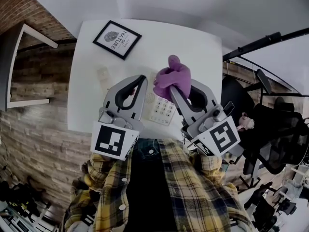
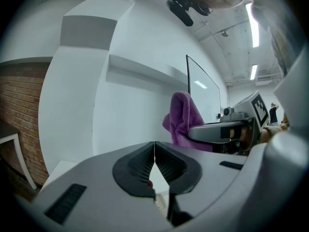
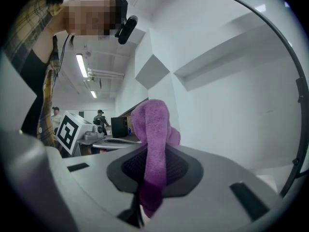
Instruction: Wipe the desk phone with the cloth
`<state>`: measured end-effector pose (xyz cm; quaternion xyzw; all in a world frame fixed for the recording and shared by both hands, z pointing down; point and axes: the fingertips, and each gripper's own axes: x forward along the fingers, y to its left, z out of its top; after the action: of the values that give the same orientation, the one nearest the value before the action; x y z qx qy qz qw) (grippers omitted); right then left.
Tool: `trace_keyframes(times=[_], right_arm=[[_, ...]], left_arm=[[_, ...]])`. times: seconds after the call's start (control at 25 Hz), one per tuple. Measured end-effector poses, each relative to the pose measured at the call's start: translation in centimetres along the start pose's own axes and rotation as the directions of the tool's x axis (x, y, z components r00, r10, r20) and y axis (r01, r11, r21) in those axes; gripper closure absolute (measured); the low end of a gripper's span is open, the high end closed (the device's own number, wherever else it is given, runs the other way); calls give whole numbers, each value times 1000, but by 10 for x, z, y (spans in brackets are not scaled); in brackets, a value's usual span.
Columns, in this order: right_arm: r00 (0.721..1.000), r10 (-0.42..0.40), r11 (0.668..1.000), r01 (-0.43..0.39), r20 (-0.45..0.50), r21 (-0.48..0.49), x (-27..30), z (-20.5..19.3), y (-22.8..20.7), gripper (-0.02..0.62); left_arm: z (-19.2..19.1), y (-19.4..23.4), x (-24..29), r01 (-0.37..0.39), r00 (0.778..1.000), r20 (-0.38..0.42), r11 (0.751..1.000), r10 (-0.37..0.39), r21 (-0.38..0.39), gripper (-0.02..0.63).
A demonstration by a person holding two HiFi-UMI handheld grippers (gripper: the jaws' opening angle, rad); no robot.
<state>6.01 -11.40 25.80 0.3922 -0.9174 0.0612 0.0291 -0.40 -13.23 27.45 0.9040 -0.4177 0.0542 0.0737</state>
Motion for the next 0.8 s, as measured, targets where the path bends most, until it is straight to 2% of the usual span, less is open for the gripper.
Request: trace_keyframes(times=[0.8], right_arm=[[999,-7,1000,7,-32,-18,-1,-5,-5,529]], left_arm=[[1,3,1,0,1000,-1,1000,0,-5,589]])
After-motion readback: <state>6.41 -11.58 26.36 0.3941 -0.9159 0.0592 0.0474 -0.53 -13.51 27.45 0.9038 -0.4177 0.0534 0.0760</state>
